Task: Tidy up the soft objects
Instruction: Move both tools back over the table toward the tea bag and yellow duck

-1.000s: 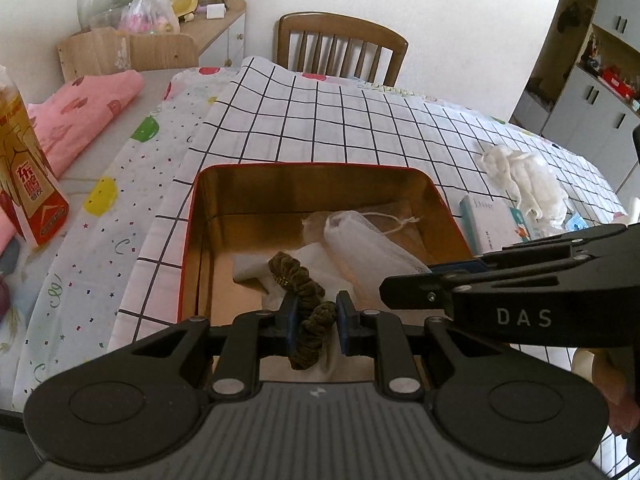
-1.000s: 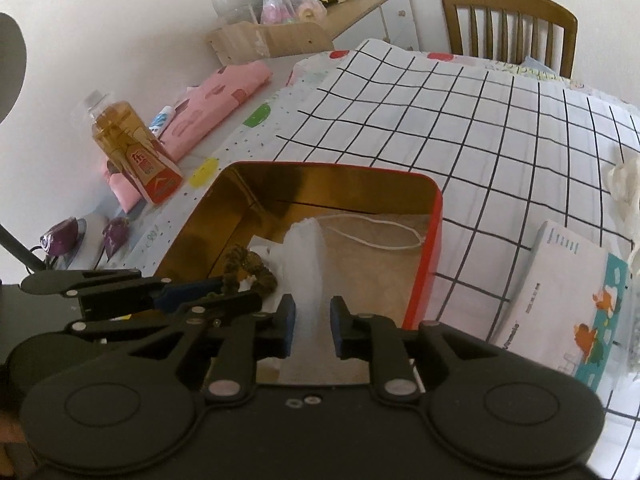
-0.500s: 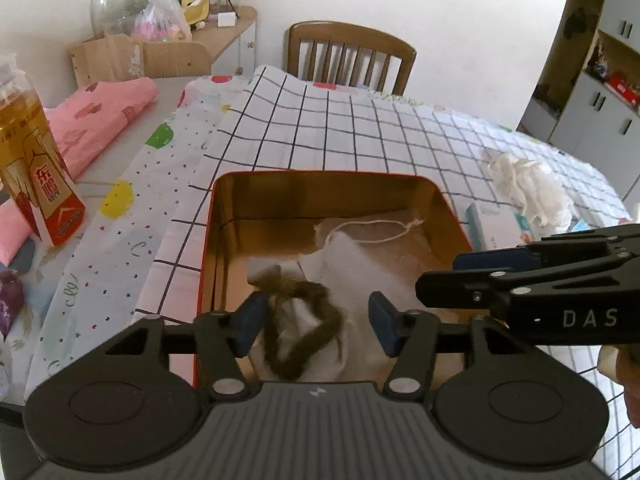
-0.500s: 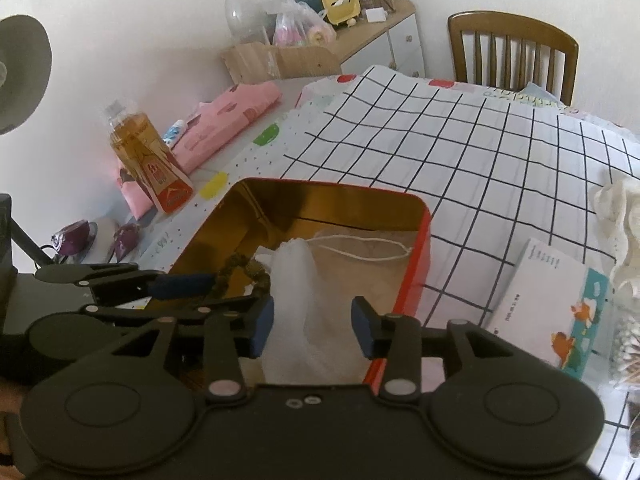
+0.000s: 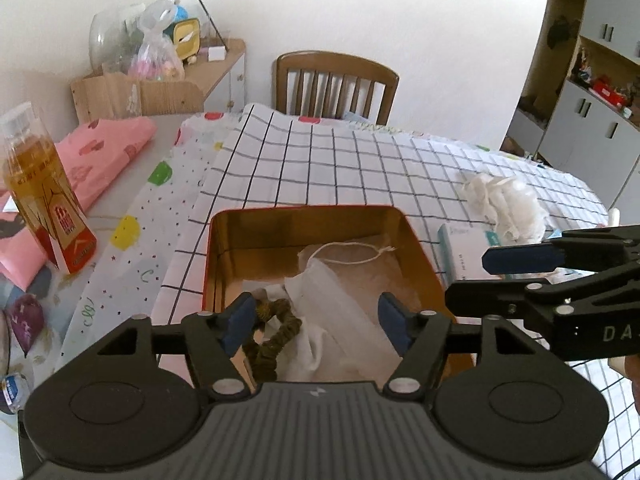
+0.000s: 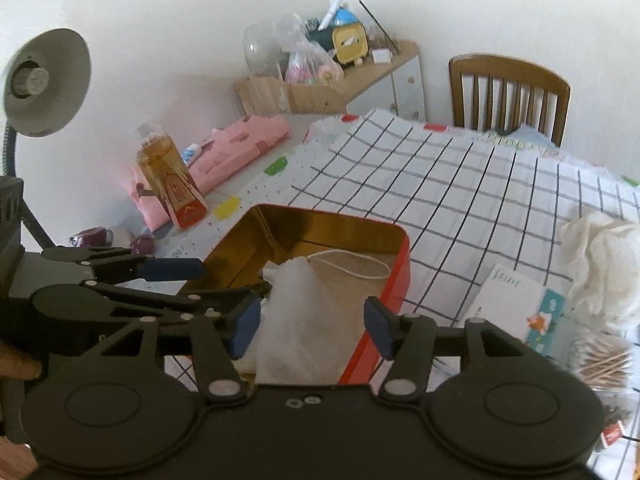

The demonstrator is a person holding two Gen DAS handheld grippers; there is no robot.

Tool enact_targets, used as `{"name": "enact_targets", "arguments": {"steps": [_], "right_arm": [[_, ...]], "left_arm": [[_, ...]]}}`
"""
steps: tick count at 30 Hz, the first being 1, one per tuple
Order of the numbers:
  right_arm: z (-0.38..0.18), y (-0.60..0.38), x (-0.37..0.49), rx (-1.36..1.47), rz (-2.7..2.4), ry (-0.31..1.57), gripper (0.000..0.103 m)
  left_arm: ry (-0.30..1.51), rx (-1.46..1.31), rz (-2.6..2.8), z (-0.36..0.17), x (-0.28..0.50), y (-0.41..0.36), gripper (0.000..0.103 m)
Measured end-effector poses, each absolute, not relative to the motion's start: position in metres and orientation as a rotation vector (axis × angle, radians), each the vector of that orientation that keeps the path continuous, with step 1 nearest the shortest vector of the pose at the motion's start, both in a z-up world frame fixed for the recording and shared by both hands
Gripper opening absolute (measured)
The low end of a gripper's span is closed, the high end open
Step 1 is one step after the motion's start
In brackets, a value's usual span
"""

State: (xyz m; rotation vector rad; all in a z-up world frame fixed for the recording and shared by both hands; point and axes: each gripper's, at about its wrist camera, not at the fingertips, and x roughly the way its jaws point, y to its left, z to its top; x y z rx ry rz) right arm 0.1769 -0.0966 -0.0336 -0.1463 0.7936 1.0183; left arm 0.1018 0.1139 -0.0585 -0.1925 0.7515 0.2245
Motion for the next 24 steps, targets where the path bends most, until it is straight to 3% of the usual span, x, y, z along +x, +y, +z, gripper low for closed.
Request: {"name": "enact_targets", "arguments": {"steps": [5, 13, 20, 24], "right_arm": [[-0.021, -0.115, 0.167, -0.129, 1.0, 0.753, 0.064], [-0.009, -0.151, 0.15, -0.104, 0.957, 0.688, 0.084], [-0.001, -0.185, 0.141, -0.066, 0.902, 0.647, 0.093], [-0.001, -0.204, 0.139, -0.051, 0.862, 0.631, 0.096]], "left_arm": [[0.725, -0.177, 0.201, -0.045, 0.094, 0.102, 0.076], [0.695, -0.141, 0.147, -0.029, 0.087, 0.08, 0.084], [0.682, -0.124, 0.086, -0.022, 0.087, 0.057, 0.087], [0.66, -0.1, 0.059, -0.017, 0.091, 0.041, 0.098]]}}
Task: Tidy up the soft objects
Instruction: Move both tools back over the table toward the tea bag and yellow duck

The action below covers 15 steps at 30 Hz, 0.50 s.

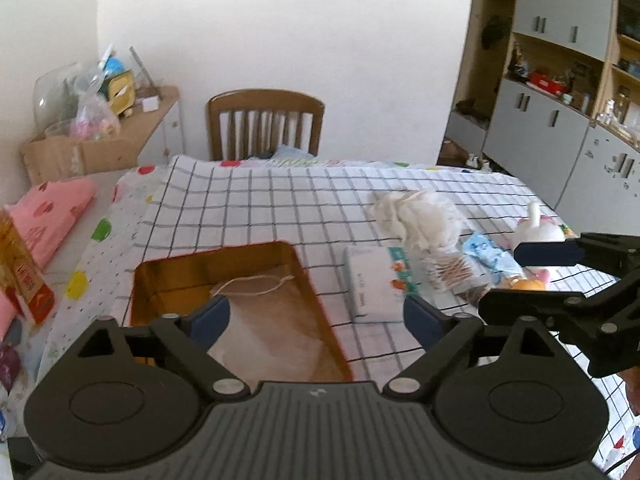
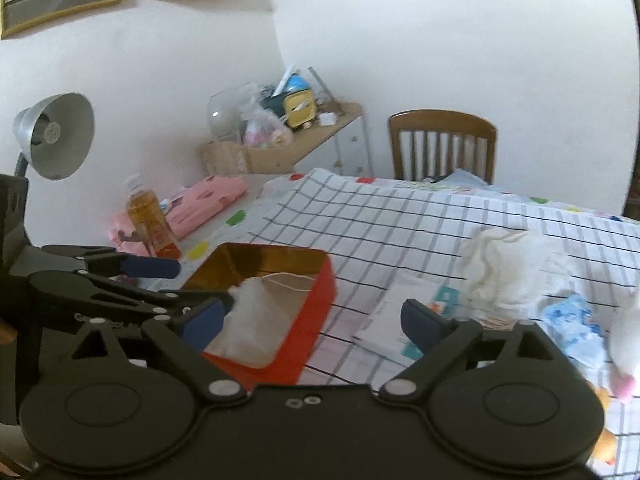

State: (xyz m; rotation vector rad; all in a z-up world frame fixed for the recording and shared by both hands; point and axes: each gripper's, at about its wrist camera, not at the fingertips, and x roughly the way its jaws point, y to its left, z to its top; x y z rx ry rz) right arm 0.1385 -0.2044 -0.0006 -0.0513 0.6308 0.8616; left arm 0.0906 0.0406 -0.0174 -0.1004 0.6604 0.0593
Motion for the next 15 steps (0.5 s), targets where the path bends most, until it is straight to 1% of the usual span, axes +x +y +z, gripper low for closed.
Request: {"name": "enact_targets", "arguments": {"steps": [1, 8, 15], "right_arm": [[-0.001, -0.21, 0.139, -0.044, 0.853, 0.63, 0.096], [-0.007, -0.245, 0.143, -0.003, 0.781, 0.628, 0.098], [-0.015, -0.281, 0.153, 0.016, 0.692, 0.628, 0.102]], "left_arm": [[0.654, -0.099, 0.05, -0.017, 0.091, 0.037, 0.1], [0.656, -0.081, 0.052, -0.017, 0.107, 0.013, 0.101], [0.673, -0.101, 0.013, -0.023, 0.129, -0.005, 0.101]]}}
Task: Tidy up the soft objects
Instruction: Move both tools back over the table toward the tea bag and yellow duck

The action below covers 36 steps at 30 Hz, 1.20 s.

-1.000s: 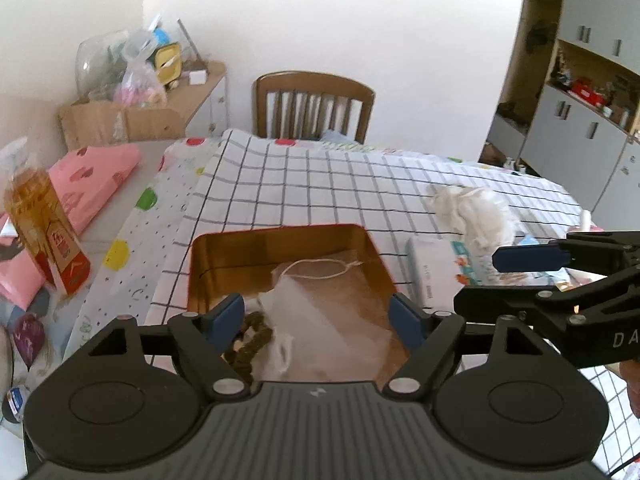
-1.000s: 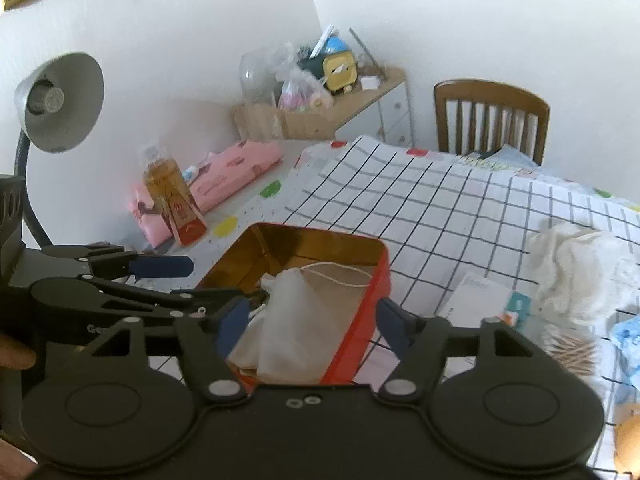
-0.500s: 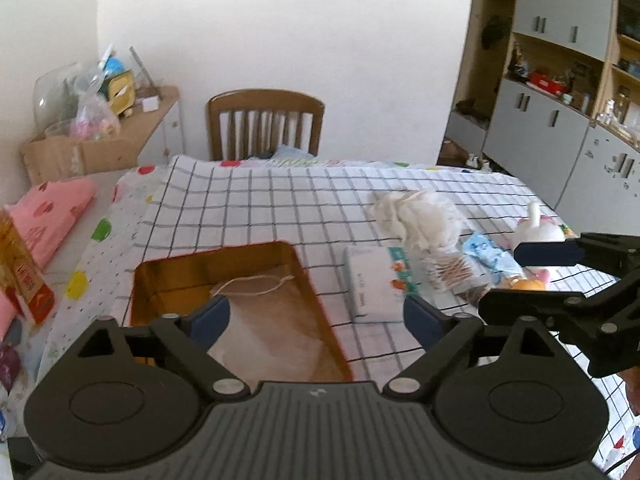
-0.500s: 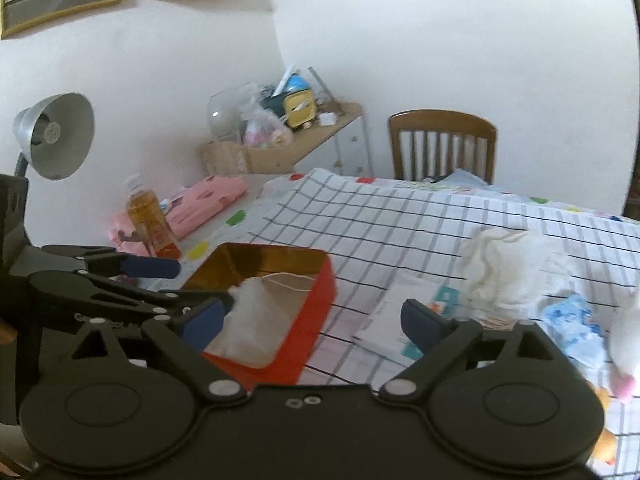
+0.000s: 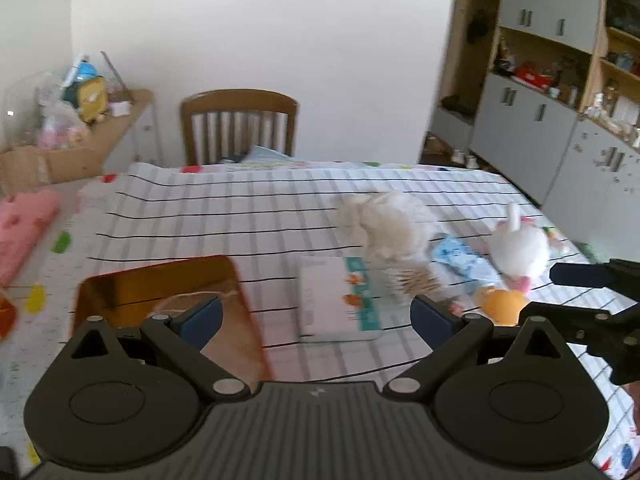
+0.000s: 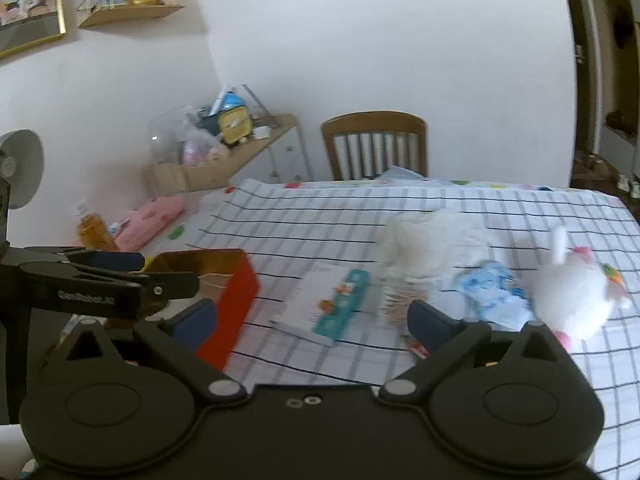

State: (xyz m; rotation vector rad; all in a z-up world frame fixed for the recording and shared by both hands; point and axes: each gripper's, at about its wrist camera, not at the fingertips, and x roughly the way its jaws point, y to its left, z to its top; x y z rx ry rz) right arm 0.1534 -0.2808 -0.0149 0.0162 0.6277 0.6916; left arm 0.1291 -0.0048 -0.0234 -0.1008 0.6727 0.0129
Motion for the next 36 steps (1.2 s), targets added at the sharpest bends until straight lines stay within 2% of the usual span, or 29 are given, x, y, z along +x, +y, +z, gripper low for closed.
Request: {"name": "enact_targets", "arguments": {"steps": [18, 36], "right_arm": [[-0.057, -0.345, 0.193, -0.063, 0.551, 0.702, 0.102], [-0.109, -0.351, 0.238, -0.216, 0.578, 0.823, 0.077]], "left_arm": [[0.693, -0.064, -0.165, -0.056, 0.198, -0.079, 0.101], [0.781, -0.019, -0.185, -0.116, 0.244, -0.137, 0.101]]}}
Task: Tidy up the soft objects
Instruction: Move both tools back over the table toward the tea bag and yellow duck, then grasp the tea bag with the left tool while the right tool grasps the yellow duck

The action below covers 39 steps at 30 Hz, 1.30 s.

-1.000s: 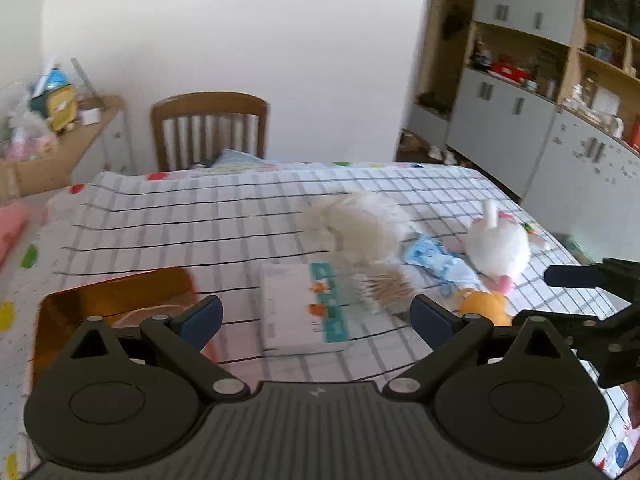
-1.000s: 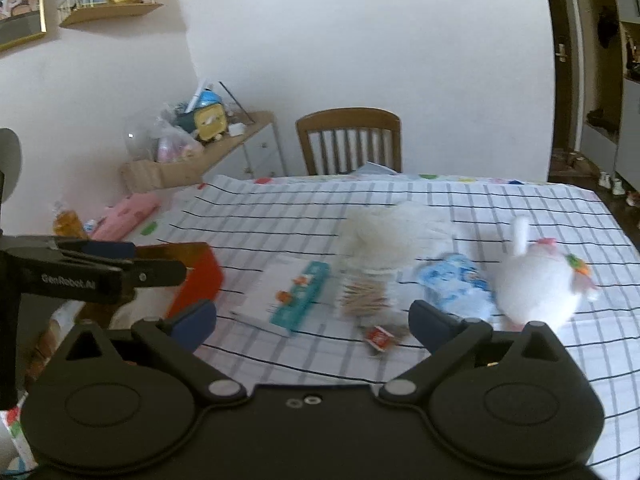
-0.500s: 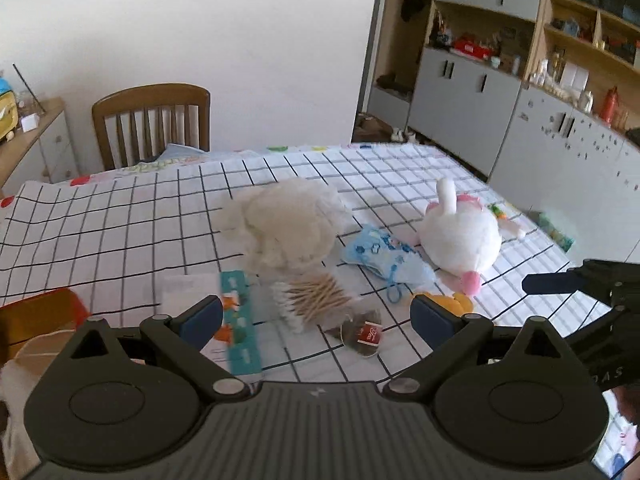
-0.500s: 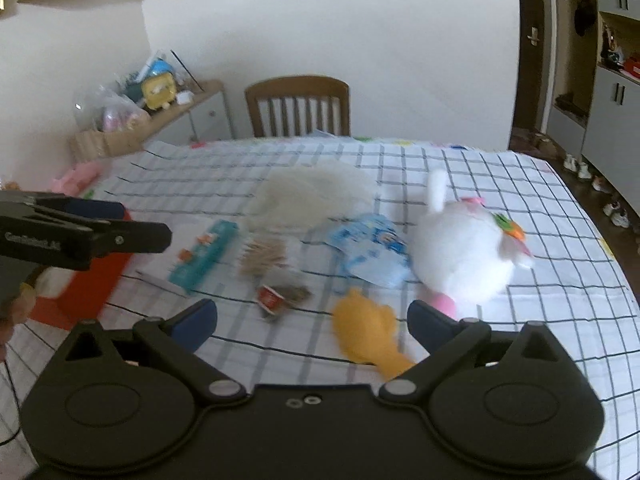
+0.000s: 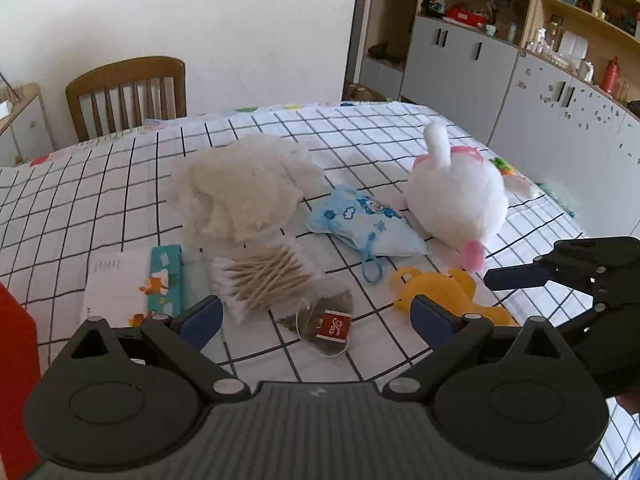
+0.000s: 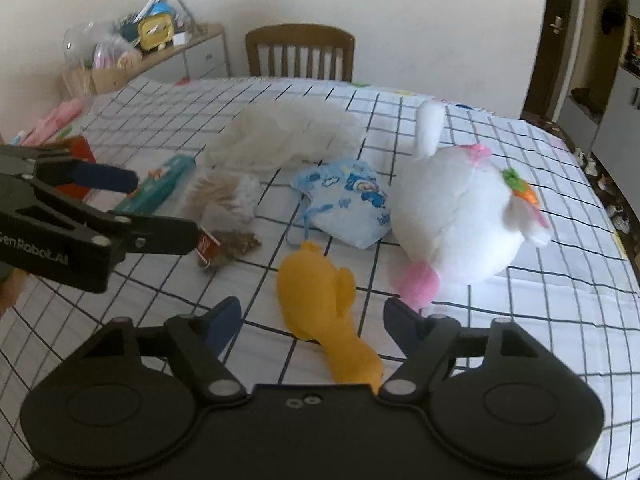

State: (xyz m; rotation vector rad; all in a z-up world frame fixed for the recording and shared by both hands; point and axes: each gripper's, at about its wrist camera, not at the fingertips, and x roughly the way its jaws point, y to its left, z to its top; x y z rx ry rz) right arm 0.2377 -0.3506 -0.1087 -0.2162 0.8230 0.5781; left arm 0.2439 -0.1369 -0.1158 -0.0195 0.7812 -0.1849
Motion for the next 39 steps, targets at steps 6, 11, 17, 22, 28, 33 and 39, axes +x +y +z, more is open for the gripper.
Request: {"name": "enact_targets", "arguments": {"steps": [6, 11, 17, 22, 28, 33, 39], "right_arm": [[-0.114, -0.348, 0.244, -0.235, 0.599, 0.827, 0.073], [-0.12, -0.344, 0.249, -0.266, 0.609, 0.827, 0.067], [-0.125, -0.342, 0.255, -0.276, 0.602, 0.837, 0.054], [-0.127, -0.342, 0.258, -0.274, 0.595, 0.832, 0.05], [-0.127, -0.342, 0.258, -0.261, 0.596, 0.828, 0.042], [-0.125, -0.342, 0.255, -0.26, 0.585, 0.817, 0.035], [-0.121, -0.344, 0.252, -0.229, 0.575, 0.822, 0.032]], "left_arm": [[0.826, -0.055, -0.166, -0.133, 0.256, -0.139, 0.101], [0.832, -0.032, -0.161, -0.142, 0.262, -0.144, 0.1], [0.834, -0.039, -0.152, -0.147, 0.266, -0.145, 0.095], [0.842, -0.053, -0.157, -0.148, 0.27, -0.144, 0.073], [0.859, -0.041, -0.162, -0.15, 0.271, -0.145, 0.044], [0.858, -0.045, -0.173, -0.148, 0.269, -0.144, 0.033], [0.841, -0.065, -0.202, -0.142, 0.263, -0.141, 0.022]]}}
